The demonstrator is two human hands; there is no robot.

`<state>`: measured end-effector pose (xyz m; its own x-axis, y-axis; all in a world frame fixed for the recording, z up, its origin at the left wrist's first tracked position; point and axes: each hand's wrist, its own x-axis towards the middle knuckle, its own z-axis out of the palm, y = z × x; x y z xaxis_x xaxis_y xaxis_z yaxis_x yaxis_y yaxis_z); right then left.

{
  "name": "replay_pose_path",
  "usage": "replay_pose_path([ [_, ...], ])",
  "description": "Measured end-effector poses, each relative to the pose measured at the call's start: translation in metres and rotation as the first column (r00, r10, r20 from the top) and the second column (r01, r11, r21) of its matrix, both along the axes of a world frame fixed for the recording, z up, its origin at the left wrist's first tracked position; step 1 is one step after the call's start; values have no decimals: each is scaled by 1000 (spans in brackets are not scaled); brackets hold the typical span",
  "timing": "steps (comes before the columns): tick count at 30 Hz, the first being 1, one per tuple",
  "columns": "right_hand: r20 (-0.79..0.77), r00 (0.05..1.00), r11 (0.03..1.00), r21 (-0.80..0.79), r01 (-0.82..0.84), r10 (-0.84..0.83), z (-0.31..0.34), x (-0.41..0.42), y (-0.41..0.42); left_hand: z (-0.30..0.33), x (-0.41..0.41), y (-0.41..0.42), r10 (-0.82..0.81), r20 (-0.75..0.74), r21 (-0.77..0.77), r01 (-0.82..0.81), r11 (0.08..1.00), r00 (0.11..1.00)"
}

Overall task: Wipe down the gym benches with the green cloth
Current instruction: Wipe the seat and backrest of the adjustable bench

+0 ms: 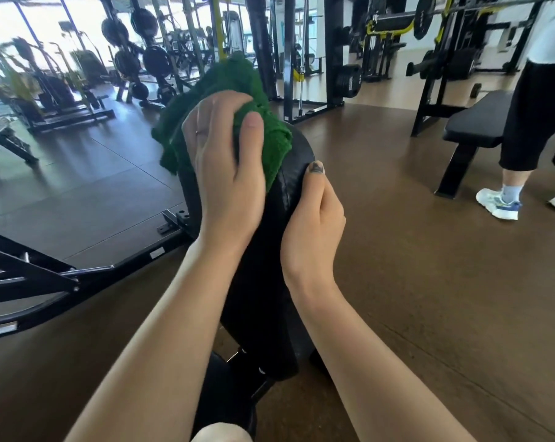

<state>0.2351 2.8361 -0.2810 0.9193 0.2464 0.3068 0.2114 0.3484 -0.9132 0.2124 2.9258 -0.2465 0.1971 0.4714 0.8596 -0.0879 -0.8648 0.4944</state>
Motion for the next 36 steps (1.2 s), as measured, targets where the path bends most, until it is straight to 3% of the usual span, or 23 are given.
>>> replay_pose_path([
  [5, 9, 999, 999, -10, -32, 32, 1, 0, -5, 15, 0, 26, 9, -107, 41, -5, 999, 994],
  [7, 3, 999, 999, -21, -43, 43, 1, 1, -7, 20, 3, 50, -10, -125, -111, -4, 994, 992],
  [10, 3, 998, 998, -42, -56, 56, 0, 1, -8, 25, 5, 66, -52, 5, -344, 51, 938, 999],
  [12, 11, 998, 997, -44, -55, 56, 0, 0, -6, 20, 3, 49, -34, 7, -299, 34, 954, 999],
  [16, 22, 999, 999, -20, -30, 31, -3, 3, -3, -2, 3, -5, -42, -37, 70, 45, 997, 998],
  [18, 21, 999, 999, -12, -43, 44, -4, 3, -4, -3, 3, 1, -36, -32, 170, 41, 985, 999],
  [21, 14, 999, 998, -19, -52, 52, -2, 1, -7, 5, 3, 28, -12, -35, 88, 15, 996, 999],
  [25, -25, 999, 999, -29, -33, 32, 1, -2, -6, 9, 12, 52, -35, 77, -171, 47, 984, 996],
  [27, -36, 999, 999, -29, -18, 17, 2, -4, -6, 10, 11, 44, -3, 106, -210, 25, 977, 994],
  [29, -40, 999, 1000, -26, 4, -5, 1, -6, -4, 3, 7, 25, 11, 94, -189, 7, 982, 996],
  [34, -35, 999, 1000, 6, 19, -19, -4, -4, -1, -24, 4, 9, -11, 90, 68, 5, 998, 996],
  [36, -37, 999, 1000, 10, 7, -7, -4, -4, -1, -19, 8, 29, 13, 120, 24, -16, 1000, 993],
])
